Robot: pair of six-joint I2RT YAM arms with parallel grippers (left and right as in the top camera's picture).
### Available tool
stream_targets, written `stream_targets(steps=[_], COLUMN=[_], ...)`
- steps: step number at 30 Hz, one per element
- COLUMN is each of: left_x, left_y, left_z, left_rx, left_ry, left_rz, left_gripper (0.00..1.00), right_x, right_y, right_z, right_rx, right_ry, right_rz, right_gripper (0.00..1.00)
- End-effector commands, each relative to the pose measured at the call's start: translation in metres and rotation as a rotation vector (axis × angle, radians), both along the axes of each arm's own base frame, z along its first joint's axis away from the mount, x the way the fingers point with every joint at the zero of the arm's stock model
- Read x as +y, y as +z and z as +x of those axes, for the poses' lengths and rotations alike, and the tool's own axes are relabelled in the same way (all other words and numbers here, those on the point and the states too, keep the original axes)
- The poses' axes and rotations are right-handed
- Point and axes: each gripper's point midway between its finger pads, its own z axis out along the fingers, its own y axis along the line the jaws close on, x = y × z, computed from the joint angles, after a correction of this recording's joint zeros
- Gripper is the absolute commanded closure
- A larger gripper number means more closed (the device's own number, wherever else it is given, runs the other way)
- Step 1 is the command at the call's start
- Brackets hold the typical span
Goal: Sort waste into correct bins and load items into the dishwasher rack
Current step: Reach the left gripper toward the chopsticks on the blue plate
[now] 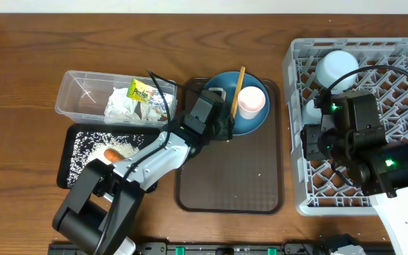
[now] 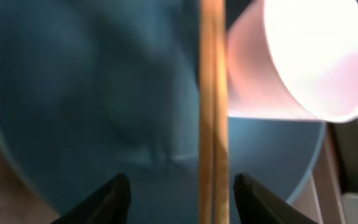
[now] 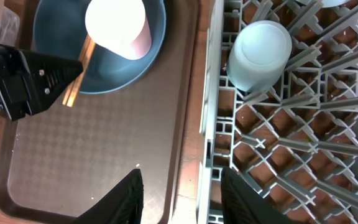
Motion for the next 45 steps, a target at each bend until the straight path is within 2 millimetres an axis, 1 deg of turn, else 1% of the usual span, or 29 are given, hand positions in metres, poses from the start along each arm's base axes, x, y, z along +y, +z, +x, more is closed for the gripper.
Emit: stream_targets(steps=[1, 7, 12, 21, 26, 28, 33, 41, 43, 45], left_x=[0.013, 0.011, 0.009, -0.001, 0.0, 0.0, -0.001, -0.003, -0.001, 0.005], left_y=[0.003, 0.009, 0.011, -0.005, -0.018, -0.019, -0.012, 0.01, 0.012, 0.013], left_z=[0.013, 0.019, 0.02, 0.01, 0.009, 0.008, 0.01, 0.012, 0.014, 0.018], left_rx=[-0.056, -0.094, -0.105, -0.08, -0.055, -0.052, -0.067, -0.11, -0.126, -0.145], left_ry=[0.046, 0.041, 0.035, -0.002, -0.005, -0.005, -0.004, -0.001, -0.006, 0.025], left_rz=[0.067, 0.058, 0.055, 0.077, 0.094, 0.096, 0.085, 0.056, 0.072, 0.1], left_gripper=[0.44, 0.45, 0.48, 0.49, 0.49, 0.49, 0.49, 0.49, 0.49, 0.49], right_x=[-0.003, -0.003, -0.003, -0.003, -0.003, -0.003, -0.003, -0.003, -0.003, -0.003], right_y=[0.0, -0.001, -0.001, -0.001, -0.001, -0.001, -0.001, -0.001, -0.001, -0.001], right_z=[-0.001, -0.002, -0.003, -0.003, -0.003, -0.003, -0.003, -0.003, -0.003, -0.003], right_rx=[0.004, 0.01, 0.011, 0.014, 0.014, 0.014, 0.014, 0.014, 0.014, 0.014], right_ry=[-0.015, -0.015, -0.015, -0.015, -0.015, -0.015, -0.015, -0.015, -0.015, -0.015], right_rz=[0.0, -0.001, -0.002, -0.002, -0.003, -0.003, -0.002, -0.003, -0.002, -0.003], right_gripper=[0.6, 0.6, 0.59, 0.59, 0.6, 0.59, 0.59, 0.59, 0.59, 0.59])
